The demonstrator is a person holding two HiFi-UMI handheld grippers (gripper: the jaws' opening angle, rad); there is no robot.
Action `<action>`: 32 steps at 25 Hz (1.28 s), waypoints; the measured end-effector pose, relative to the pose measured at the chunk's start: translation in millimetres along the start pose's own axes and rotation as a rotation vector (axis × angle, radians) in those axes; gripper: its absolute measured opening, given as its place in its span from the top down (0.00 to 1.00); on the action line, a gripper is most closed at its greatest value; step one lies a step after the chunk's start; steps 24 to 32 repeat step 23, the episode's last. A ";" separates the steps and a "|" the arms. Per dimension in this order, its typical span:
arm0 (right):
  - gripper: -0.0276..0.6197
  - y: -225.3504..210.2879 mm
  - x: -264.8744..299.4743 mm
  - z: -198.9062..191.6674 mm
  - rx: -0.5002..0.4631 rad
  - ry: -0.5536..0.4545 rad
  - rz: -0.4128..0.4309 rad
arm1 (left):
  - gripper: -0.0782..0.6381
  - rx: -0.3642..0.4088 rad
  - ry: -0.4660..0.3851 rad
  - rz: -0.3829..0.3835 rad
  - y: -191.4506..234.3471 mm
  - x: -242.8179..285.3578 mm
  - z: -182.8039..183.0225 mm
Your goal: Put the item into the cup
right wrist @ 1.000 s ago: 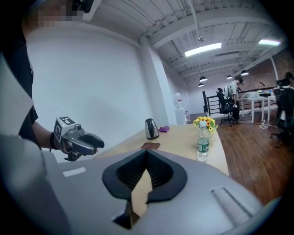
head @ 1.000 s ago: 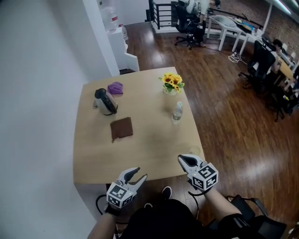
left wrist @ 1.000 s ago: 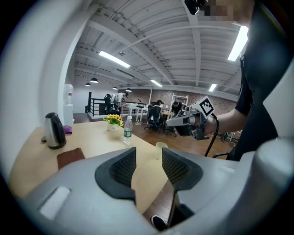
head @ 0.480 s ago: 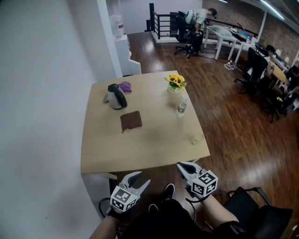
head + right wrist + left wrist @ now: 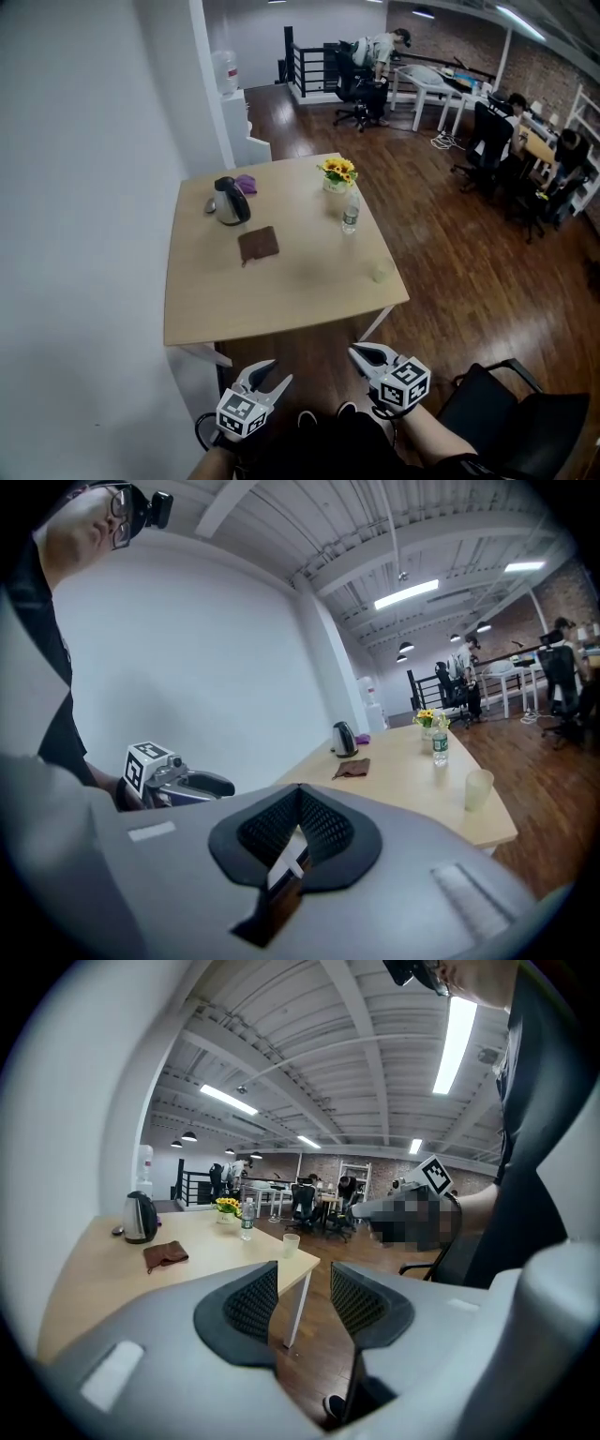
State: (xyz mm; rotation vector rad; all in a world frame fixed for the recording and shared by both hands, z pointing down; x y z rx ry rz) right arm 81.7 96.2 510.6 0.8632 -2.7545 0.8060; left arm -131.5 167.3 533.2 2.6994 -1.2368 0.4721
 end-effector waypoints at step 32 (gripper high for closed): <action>0.95 22.3 -68.0 -16.2 -0.019 -0.012 0.065 | 0.65 0.031 -0.029 0.020 -66.6 -2.1 12.8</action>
Point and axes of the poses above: the fingertips, and each gripper's own axes: x forward along the fingers, y to its left, z out of its top, the point moved 5 cm from there along -x, backward along the fingers, and after that the axes turned 9 degrees about x, right-handed, at the moved point
